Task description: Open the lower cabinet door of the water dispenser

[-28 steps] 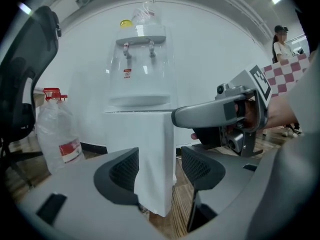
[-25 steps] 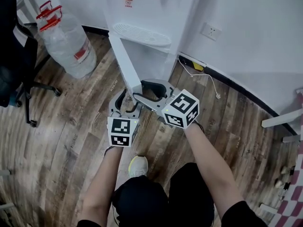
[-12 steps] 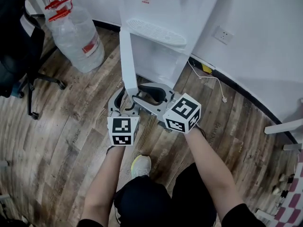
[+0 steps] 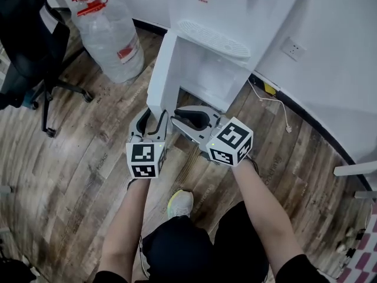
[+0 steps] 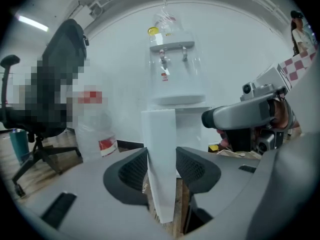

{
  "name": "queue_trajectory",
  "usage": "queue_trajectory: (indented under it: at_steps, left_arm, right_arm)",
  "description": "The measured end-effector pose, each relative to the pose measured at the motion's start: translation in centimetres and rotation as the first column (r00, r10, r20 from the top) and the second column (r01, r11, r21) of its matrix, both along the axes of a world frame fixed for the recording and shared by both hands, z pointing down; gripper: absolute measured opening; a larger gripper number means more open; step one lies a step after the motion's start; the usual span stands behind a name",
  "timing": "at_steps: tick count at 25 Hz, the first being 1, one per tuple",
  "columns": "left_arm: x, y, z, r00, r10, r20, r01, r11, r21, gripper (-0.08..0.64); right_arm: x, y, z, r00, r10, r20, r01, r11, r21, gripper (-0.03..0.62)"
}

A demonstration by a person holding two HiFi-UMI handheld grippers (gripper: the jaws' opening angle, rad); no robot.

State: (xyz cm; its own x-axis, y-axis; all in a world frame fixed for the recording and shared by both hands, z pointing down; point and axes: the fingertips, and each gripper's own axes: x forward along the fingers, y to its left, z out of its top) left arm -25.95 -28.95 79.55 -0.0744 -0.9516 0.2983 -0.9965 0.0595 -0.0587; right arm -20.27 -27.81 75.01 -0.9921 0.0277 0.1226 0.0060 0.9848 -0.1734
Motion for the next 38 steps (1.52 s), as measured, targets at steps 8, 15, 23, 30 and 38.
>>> queue_trajectory:
  at_steps: [8, 15, 23, 30, 38]
  left_arm:
    - [-4.5, 1.2, 0.1, 0.997, -0.075, -0.01, 0.075, 0.997, 0.002, 0.176]
    - [-10.2, 1.5, 0.1, 0.99, -0.141, 0.021, 0.141, 0.99, -0.002, 0.163]
    - [-15.5, 0.4, 0.1, 0.983, -0.179, 0.05, 0.18, 0.983, -0.022, 0.13]
    - [-18.8, -0.7, 0.1, 0.978, -0.189, 0.088, 0.192, 0.981, -0.026, 0.126]
    - [-22.0, -2.2, 0.3, 0.978, -0.202, 0.057, 0.204, 0.979, -0.027, 0.121]
  right_arm:
    - [-1.2, 0.0, 1.2, 0.998, 0.04, -0.038, -0.039, 0.999, 0.018, 0.032]
    - [-2.3, -0.2, 2.4, 0.996, 0.049, -0.07, -0.047, 0.998, 0.03, 0.029]
    - [-5.1, -1.1, 2.6, 0.995, 0.068, -0.073, -0.068, 0.998, 0.014, 0.029]
    - [-6.7, -1.0, 2.7, 0.996, 0.056, -0.071, -0.056, 0.998, 0.001, 0.029]
    - [-6.3, -2.1, 3.3, 0.993, 0.08, -0.091, -0.079, 0.997, 0.011, 0.029]
